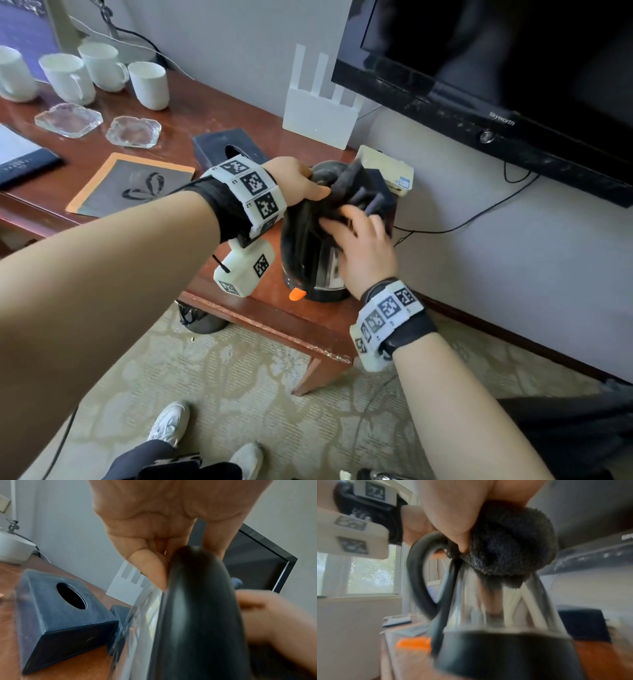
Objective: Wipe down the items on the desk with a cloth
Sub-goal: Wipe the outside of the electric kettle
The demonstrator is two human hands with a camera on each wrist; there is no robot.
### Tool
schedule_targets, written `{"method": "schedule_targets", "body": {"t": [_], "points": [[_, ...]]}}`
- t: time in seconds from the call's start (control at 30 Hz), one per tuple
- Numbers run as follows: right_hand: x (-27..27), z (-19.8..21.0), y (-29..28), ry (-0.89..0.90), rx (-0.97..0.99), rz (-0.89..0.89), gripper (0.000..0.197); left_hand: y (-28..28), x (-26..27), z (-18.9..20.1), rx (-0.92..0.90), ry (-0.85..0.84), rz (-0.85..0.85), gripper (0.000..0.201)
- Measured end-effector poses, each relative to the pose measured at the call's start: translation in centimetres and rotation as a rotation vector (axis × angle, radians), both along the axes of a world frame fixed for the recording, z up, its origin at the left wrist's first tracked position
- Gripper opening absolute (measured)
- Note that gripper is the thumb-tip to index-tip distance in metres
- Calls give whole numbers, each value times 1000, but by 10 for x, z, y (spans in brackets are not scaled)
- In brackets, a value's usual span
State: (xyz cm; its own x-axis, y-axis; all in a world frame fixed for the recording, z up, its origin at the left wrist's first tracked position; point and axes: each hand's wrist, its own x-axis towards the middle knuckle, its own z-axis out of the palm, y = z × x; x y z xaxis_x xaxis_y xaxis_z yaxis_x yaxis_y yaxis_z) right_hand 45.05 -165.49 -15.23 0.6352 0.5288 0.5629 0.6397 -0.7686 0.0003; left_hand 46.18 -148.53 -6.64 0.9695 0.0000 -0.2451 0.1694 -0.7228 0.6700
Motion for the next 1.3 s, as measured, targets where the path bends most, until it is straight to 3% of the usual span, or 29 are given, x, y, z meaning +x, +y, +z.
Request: {"method": "schedule_targets", "body": {"t": [0.13, 0.3, 0.37, 0.47, 0.57, 0.73, 0.87, 0.93, 1.17, 1.3], "points": [[-22, -37, -14, 50, -194, 150, 37, 2, -3, 0, 48, -4, -41, 41], [-32, -52, -38, 236, -360, 165, 40, 5, -6, -7, 80, -37, -82, 44], [-29, -37, -35, 288, -223, 78, 38, 8, -8, -8, 76, -56, -96, 48], [-8, -8, -24, 329, 213, -126, 31, 13, -10, -12, 13, -67, -117, 51], [10, 12, -9, 304, 629, -184, 24, 18, -11, -16, 95, -51, -207, 55], [-12, -17, -3, 494, 676, -242, 29, 30, -13, -25, 104, -75, -231, 57], [-42, -67, -7, 875, 594, -389, 34, 28, -11, -29, 128, -81, -278, 60], [-46, -79, -9, 963, 508, -424, 30, 27, -10, -29, 148, -93, -292, 61], [-9, -25, -59, 743, 681, -509, 24, 61, -8, -33, 304, -62, -384, 70], [11, 2, -63, 647, 614, -442, 28, 74, 0, -25, 398, -85, -484, 64]]}}
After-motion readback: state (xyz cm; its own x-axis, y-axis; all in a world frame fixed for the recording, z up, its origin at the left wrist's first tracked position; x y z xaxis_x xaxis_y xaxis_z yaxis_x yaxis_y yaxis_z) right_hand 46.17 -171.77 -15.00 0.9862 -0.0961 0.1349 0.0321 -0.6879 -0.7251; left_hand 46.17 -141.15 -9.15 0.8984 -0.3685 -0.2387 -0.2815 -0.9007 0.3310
